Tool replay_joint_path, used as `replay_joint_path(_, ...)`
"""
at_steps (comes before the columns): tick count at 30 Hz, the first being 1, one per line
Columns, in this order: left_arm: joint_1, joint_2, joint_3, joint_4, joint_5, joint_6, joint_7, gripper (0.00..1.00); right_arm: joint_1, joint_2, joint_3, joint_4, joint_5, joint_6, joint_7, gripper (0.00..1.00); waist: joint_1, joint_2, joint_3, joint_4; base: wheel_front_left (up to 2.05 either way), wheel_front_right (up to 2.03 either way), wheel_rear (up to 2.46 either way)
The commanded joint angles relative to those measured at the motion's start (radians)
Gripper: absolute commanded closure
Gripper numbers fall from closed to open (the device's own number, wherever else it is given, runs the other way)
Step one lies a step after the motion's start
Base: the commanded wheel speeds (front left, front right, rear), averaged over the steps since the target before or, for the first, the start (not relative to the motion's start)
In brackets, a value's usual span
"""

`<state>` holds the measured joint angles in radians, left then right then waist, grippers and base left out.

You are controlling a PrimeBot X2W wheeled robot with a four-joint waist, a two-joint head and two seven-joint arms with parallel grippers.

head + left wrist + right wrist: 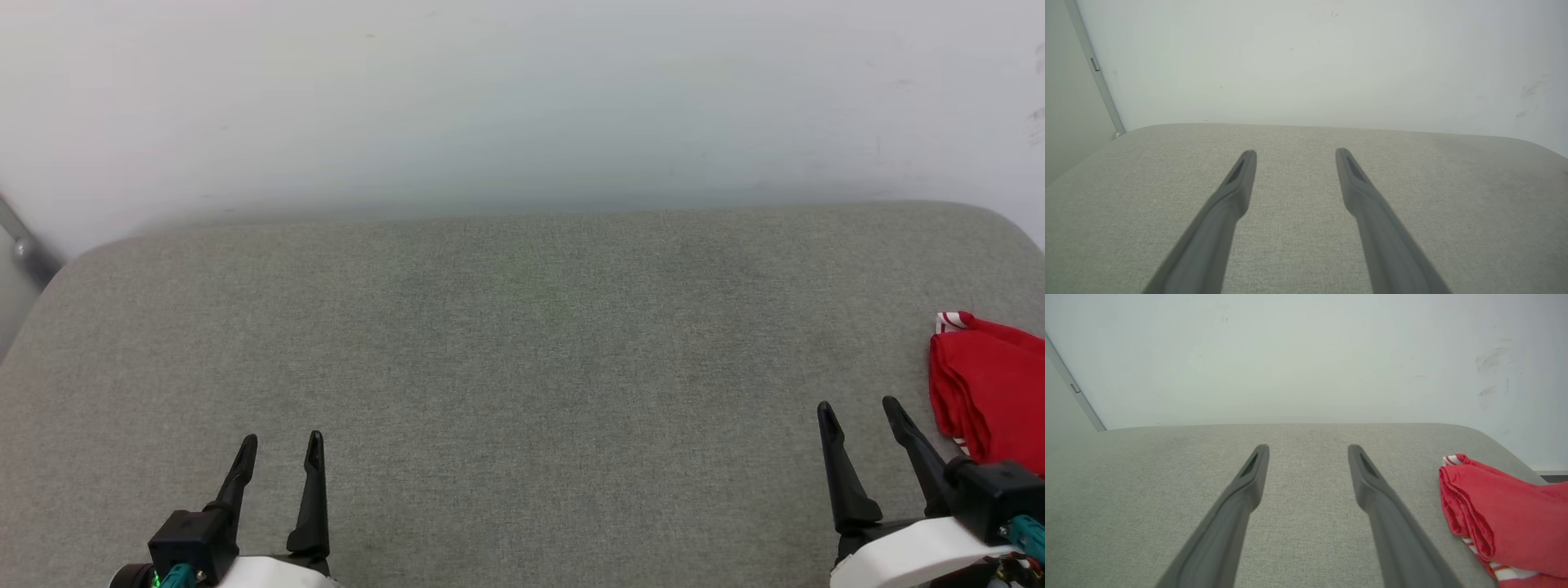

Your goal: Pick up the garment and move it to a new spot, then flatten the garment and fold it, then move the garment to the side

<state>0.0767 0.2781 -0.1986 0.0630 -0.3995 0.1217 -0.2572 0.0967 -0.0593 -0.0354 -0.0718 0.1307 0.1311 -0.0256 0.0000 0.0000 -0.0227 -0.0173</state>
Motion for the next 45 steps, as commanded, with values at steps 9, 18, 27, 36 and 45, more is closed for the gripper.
replay_joint_path(9,-0.006,-0.020,0.012,0.017,-0.073,-0.016,0.018,1.00,-0.004,0.001,0.007,0.020,0.088,0.000,0.001,1.00,0.0000,0.0000,0.001,0.002,0.00,0.00,0.00)
replay_joint_path(18,-0.032,-0.041,0.047,0.041,-0.221,-0.045,0.059,1.00,-0.034,-0.007,0.003,0.061,0.273,0.000,0.015,1.00,0.0000,0.0000,0.003,0.003,0.00,0.00,0.00)
replay_joint_path(27,-0.054,-0.061,0.077,0.062,-0.351,-0.073,0.096,1.00,-0.058,-0.011,0.000,0.093,0.434,0.000,0.024,1.00,0.0000,0.0000,0.005,0.004,0.00,0.00,0.00)
replay_joint_path(36,-0.072,-0.079,0.102,0.077,-0.456,-0.094,0.126,1.00,-0.076,-0.013,-0.004,0.119,0.563,0.000,0.034,1.00,0.0000,0.0000,0.006,0.005,0.00,0.00,0.00)
replay_joint_path(45,-0.088,-0.097,0.129,0.090,-0.563,-0.116,0.158,1.00,-0.095,-0.015,-0.009,0.146,0.695,0.000,0.043,1.00,0.0000,0.0000,0.008,0.007,0.00,0.00,0.00)
